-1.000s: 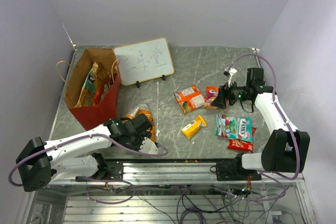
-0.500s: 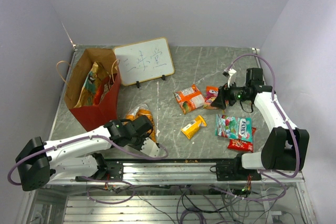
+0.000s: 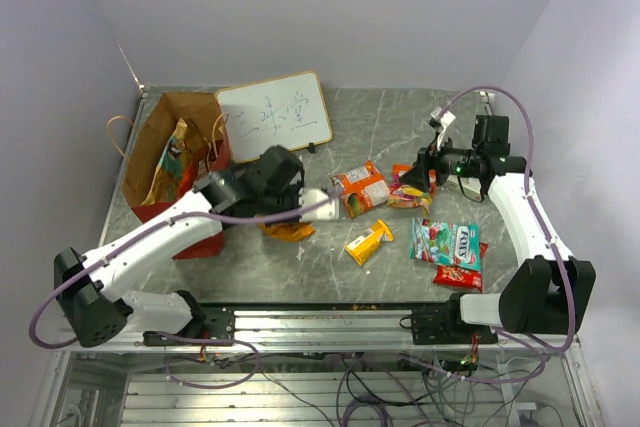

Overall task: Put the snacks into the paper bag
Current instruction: Pick up the snack from the center of the board.

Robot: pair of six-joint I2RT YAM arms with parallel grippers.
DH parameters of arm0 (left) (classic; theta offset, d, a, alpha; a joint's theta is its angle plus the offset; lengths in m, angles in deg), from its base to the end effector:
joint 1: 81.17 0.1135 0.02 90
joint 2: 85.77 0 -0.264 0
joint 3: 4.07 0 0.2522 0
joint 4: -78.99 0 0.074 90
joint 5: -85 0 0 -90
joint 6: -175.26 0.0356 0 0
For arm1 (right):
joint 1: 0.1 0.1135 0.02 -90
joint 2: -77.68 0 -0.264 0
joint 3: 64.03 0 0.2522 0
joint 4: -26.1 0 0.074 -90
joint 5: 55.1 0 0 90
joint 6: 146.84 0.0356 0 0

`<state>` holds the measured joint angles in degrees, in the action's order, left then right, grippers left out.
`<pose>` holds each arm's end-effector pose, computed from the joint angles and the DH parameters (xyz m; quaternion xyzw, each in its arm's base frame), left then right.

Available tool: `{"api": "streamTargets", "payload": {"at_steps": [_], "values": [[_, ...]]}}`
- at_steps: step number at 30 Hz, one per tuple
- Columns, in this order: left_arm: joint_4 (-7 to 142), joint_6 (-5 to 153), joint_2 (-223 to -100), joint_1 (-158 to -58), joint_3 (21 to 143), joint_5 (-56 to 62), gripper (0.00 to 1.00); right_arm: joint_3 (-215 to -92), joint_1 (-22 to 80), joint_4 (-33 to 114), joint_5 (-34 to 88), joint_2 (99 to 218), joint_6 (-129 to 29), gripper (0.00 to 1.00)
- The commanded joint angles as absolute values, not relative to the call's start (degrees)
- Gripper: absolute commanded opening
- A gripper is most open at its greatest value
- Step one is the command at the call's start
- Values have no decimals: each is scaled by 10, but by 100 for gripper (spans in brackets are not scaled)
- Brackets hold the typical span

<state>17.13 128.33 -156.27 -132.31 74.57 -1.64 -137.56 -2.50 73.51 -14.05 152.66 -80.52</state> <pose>0.1529 -0.1931 0.3098 0.7021 0.6399 -0.0497 0.3085 0.2687 0.0156 0.2888 -0.3004 0.8106 0.3057 0.3991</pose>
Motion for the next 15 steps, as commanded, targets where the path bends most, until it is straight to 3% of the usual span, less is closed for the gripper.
{"api": "streamTargets", "payload": {"at_steps": [1, 7, 15], "values": [[133, 1199, -1605, -1289, 873, 51, 7, -1425, -2, 713, -199, 1518, -802, 66], [85, 1169, -1667, -1271, 1024, 73, 7, -1468, 89, 716, -217, 1516, -851, 71], [116, 1217, -1657, -1271, 1044, 107, 7, -1519, 181, 680, -184, 1554, -846, 80]]}}
